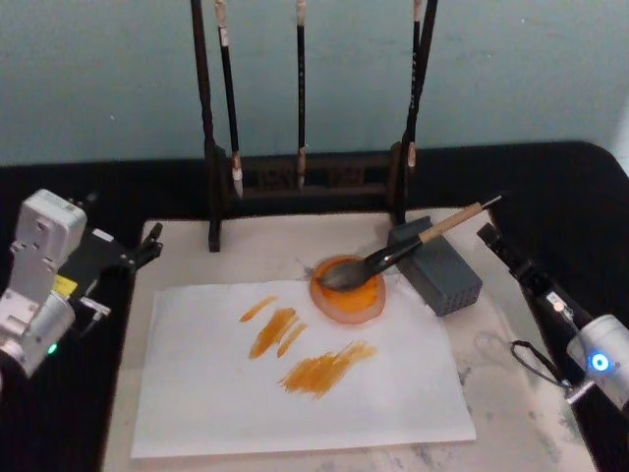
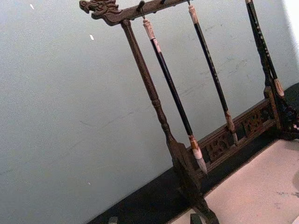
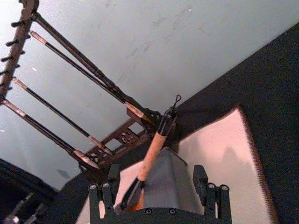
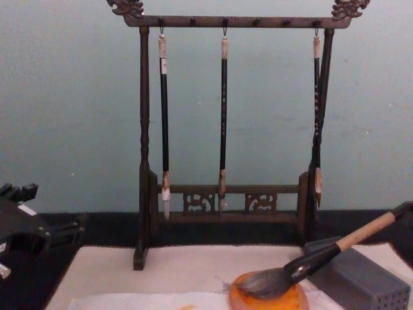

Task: Pick up the brush from the inkstone, write on the paper, then place the brush back to its original position.

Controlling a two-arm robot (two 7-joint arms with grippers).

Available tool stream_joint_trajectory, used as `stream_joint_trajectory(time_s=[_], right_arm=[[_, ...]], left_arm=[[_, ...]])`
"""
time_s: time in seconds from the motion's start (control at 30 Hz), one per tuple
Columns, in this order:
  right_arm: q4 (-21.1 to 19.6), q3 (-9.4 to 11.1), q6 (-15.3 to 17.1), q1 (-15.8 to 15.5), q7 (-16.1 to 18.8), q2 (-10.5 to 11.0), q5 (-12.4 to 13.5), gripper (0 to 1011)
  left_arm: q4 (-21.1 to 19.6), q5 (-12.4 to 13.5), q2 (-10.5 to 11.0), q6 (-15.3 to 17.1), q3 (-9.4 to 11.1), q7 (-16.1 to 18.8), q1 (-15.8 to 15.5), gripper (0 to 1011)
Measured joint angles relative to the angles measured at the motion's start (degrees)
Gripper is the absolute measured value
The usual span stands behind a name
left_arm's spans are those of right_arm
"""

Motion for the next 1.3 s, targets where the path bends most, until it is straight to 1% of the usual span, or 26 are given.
stream_joint_trajectory(time_s=[0.17, 0.2, 0.27, 0.37, 0.5, 0.57, 0.8, 0.93, 1.03, 1.3], right_arm=[[3.76, -1.33, 0.08, 2.80, 2.53, -0.69, 1.30, 1000], [5.04, -1.86, 0.18, 3.83, 3.16, -0.85, 1.59, 1000], [6.34, -2.34, 0.25, 4.83, 3.65, -0.97, 1.75, 1000], [9.46, -3.44, 0.37, 7.32, 4.32, -1.36, 2.09, 1000], [12.10, -4.16, 0.23, 9.25, 4.79, -1.79, 2.48, 1000], [13.70, -4.47, -0.35, 10.42, 5.14, -2.15, 2.73, 1000], [17.36, -4.97, -2.78, 12.71, 5.86, -3.50, 3.42, 1000], [19.91, -5.76, -4.26, 14.33, 6.68, -4.71, 3.61, 1000], [21.11, -6.13, -4.82, 15.06, 7.08, -5.24, 3.61, 1000], [22.49, -6.46, -5.40, 16.21, 7.31, -6.02, 3.58, 1000]], left_arm=[[0.00, 0.00, 0.00, 0.00, 0.00, 0.00, 0.00, 1001], [0.00, 0.00, 0.00, 0.00, 0.00, 0.00, 0.00, 1001], [0.00, 0.00, 0.00, 0.00, 0.00, 0.00, 0.00, 1001], [0.00, 0.00, 0.00, 0.00, 0.00, 0.00, 0.00, 1001], [0.00, 0.00, 0.00, 0.00, 0.00, 0.00, 0.00, 1001], [0.00, 0.00, 0.00, 0.00, 0.01, 0.00, 0.00, 1001], [0.00, 0.00, 0.00, 0.00, 0.00, 0.00, 0.00, 1001], [0.00, 0.00, 0.00, 0.00, 0.00, 0.00, 0.00, 1001], [0.00, 0.00, 0.00, 0.00, 0.00, 0.00, 0.00, 1001], [0.00, 0.00, 0.00, 0.00, 0.00, 0.00, 0.00, 1001]])
